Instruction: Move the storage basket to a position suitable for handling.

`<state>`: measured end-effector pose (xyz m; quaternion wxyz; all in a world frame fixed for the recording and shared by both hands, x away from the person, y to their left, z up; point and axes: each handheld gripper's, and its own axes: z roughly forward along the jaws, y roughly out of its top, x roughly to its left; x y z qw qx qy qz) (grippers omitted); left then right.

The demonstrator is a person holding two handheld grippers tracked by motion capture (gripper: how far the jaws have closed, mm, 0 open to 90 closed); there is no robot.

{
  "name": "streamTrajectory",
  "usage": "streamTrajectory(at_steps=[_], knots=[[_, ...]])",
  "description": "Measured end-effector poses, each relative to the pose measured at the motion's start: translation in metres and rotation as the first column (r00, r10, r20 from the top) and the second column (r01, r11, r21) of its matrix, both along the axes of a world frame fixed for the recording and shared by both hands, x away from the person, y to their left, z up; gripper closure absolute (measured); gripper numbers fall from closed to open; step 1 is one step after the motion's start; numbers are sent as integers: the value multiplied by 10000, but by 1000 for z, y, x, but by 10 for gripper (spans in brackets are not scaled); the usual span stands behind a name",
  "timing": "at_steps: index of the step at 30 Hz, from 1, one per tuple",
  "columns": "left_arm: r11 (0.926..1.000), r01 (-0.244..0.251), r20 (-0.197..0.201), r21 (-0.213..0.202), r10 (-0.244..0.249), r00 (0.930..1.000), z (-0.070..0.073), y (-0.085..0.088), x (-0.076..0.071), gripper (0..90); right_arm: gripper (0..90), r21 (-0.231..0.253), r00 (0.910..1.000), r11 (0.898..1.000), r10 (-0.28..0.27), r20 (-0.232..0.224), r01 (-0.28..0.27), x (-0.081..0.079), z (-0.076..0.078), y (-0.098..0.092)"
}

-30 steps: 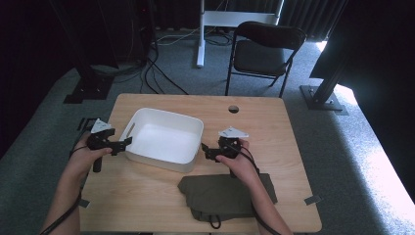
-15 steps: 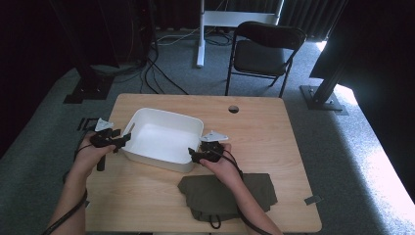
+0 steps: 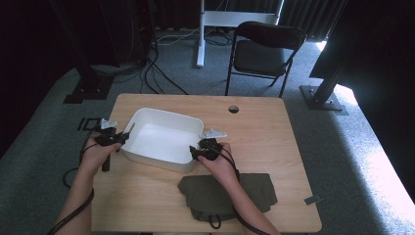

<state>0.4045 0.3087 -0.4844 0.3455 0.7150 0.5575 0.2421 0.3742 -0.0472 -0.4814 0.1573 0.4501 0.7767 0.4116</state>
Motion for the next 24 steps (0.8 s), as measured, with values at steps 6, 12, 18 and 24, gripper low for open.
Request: streamTrajectory(at_steps=[6,12,18,24], knots=[[9984,-554,42,53,554,9985,-1,-8,-4,873,548,-23,9993,9994,-331,-198,331,5,0,-1],[9979,-617,-51,-198,616,9981,-2,-15,-9,869,597,32,9972,9978,-665,-345,666,10,0,-7],[9969,-714,4,-319,715,9974,-3,-27,-11,858,643,-64,9939,9946,-1037,-373,1036,15,1,-16],[9965,-797,-6,-258,797,9968,-3,-38,-12,855,669,-61,9903,9914,-1309,-474,1308,19,2,-24]])
